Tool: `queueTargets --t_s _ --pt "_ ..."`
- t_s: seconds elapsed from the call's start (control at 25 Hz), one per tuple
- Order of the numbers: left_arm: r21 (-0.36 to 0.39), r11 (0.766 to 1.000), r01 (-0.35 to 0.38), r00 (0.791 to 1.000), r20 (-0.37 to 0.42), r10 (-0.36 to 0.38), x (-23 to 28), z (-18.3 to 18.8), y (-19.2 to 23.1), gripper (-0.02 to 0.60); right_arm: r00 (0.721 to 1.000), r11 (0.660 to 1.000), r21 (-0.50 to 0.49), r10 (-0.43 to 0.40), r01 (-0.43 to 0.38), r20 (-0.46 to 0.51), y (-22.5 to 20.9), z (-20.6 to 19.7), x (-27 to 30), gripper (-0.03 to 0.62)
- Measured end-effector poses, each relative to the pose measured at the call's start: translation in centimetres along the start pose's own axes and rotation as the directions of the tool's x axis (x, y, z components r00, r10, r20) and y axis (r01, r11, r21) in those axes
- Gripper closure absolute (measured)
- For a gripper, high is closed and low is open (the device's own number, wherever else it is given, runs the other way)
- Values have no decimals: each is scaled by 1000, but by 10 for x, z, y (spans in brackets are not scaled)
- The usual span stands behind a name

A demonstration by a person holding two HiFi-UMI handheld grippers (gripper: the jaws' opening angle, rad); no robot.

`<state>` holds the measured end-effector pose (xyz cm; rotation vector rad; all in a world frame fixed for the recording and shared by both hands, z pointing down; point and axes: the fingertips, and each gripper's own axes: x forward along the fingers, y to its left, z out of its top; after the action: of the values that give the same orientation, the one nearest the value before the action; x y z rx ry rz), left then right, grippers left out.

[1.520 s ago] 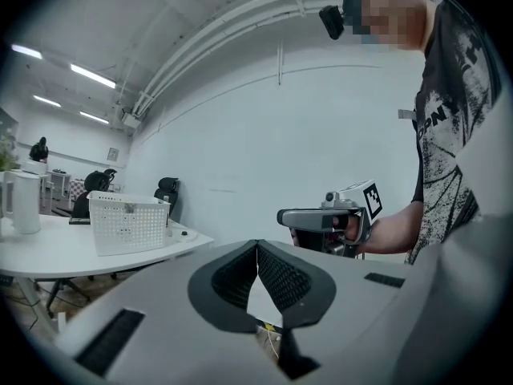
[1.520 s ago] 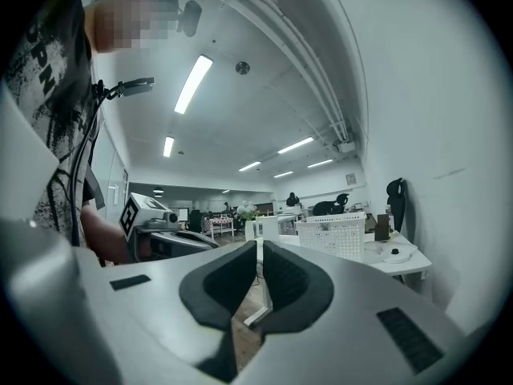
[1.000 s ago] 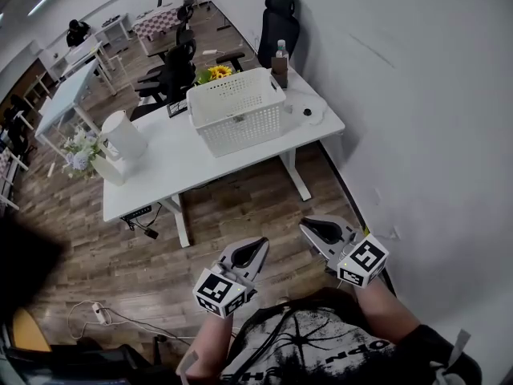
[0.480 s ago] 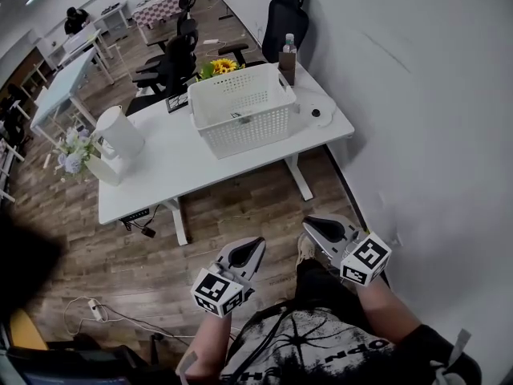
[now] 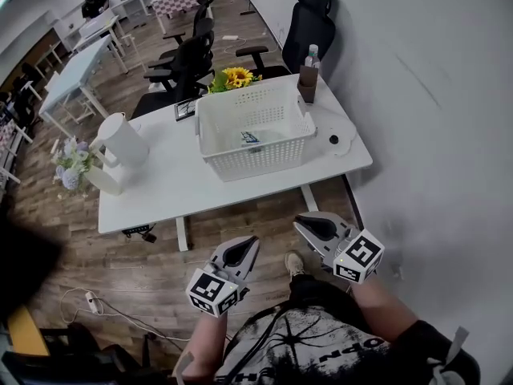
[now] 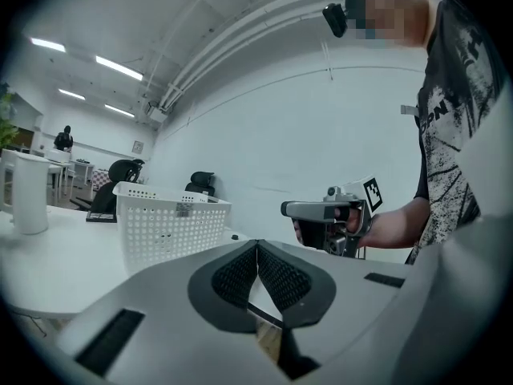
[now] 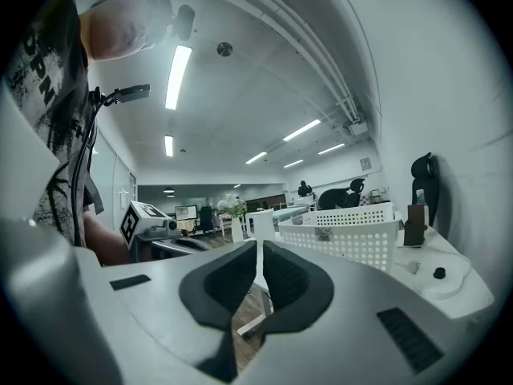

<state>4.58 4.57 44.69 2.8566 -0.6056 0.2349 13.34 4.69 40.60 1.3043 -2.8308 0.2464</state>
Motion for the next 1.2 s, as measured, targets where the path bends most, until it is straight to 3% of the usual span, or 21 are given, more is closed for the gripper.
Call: queueTargets --t_s 0.52,0.96,1.2 --pt "-14 989 -147 989 11 147 90 44 97 571 985 985 -30 169 -170 -24 -112 26 67 569" --pt "41 972 -233 972 9 233 125 67 137 571 949 948 -42 315 -315 -11 -151 38 103 569" --pt "44 968 -247 969 15 246 127 75 157 571 931 930 -45 365 -365 2 -152 55 118 569"
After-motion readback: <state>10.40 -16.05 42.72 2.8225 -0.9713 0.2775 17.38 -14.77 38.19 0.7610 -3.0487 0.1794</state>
